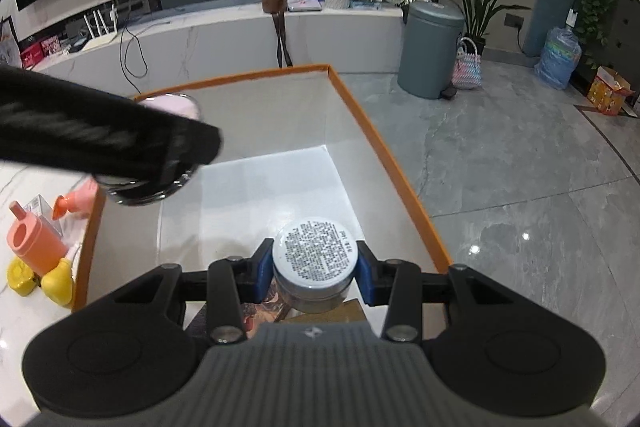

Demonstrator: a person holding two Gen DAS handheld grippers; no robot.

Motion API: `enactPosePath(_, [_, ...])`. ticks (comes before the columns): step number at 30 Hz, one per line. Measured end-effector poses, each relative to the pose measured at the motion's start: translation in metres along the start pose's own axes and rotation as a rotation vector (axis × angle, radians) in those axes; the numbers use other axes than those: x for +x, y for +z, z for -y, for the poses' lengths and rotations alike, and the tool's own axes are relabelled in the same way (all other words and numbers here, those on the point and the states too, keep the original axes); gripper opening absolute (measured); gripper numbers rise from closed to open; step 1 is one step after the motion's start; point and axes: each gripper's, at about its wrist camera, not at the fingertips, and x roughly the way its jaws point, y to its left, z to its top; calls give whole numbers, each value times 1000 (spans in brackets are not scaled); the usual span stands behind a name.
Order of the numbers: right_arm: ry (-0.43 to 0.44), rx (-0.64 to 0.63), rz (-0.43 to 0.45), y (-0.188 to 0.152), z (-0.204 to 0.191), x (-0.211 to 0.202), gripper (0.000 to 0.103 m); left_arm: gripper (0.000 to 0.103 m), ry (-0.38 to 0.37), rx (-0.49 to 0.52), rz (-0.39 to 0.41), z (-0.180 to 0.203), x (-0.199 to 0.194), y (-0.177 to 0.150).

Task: Organize rigid objects
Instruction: 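Carry the silver jar and pink mirror over the orange box with both tools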

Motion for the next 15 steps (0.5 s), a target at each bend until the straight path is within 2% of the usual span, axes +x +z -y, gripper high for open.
enactPosePath(7, [11,47,-49,13,-2,18,41,85,31,-9,-105,-5,31,-2])
enactPosePath(15, [-50,29,-94,25,-8,41,41,85,49,30,-168,-13,47,-4])
